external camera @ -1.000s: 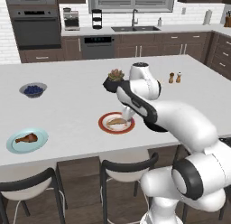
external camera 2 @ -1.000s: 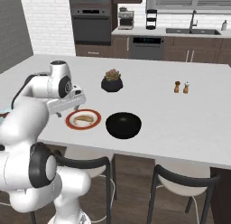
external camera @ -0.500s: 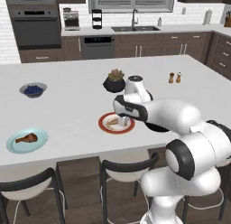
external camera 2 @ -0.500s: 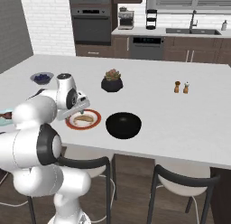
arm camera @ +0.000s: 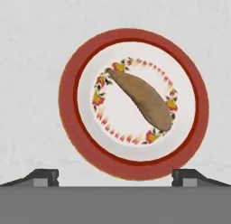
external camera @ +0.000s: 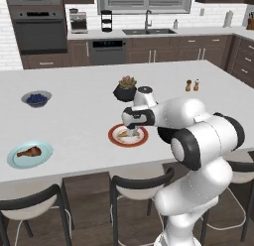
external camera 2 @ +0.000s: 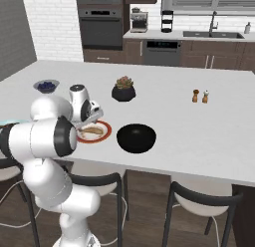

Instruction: Pick the chicken drumstick and sweet potato from their plates and place them in the bowl. Then put the bowl in the fridge.

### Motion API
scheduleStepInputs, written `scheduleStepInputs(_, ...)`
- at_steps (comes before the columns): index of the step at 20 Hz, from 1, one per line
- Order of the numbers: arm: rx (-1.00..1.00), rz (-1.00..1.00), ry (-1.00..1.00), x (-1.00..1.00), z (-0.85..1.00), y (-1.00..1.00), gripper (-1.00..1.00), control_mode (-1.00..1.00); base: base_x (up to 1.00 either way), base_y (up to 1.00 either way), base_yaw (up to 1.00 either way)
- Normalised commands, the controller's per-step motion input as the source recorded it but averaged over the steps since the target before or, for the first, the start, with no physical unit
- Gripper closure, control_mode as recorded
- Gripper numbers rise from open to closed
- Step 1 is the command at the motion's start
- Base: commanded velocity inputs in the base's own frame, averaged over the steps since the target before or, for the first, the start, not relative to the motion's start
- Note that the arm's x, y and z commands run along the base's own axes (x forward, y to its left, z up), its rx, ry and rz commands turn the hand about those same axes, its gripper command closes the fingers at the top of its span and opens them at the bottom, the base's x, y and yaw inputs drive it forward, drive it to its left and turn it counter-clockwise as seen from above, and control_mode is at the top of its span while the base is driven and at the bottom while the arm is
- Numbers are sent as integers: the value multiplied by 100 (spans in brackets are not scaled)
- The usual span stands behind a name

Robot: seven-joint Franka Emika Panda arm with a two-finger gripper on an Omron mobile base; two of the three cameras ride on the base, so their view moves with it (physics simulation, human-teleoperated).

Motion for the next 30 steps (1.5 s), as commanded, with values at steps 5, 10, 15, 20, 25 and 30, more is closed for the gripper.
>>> scheduleStepInputs(5, 0, 0, 0, 34, -21, 4, -100, -100, 0, 0, 0)
scheduleStepInputs(10, 0, 0, 0, 18, -27, 1, -100, -100, 0, 0, 0)
scheduleStepInputs(15, 0, 0, 3, 46, -17, 5, -100, -100, 0, 0, 0)
scheduleStepInputs(20, 0, 0, 0, 34, -19, 0, -100, -100, 0, 0, 0)
scheduleStepInputs(25, 0, 0, 0, 0, -27, 0, -100, -100, 0, 0, 0)
scheduleStepInputs(30, 0, 4, -2, 0, -32, 0, -100, -100, 0, 0, 0)
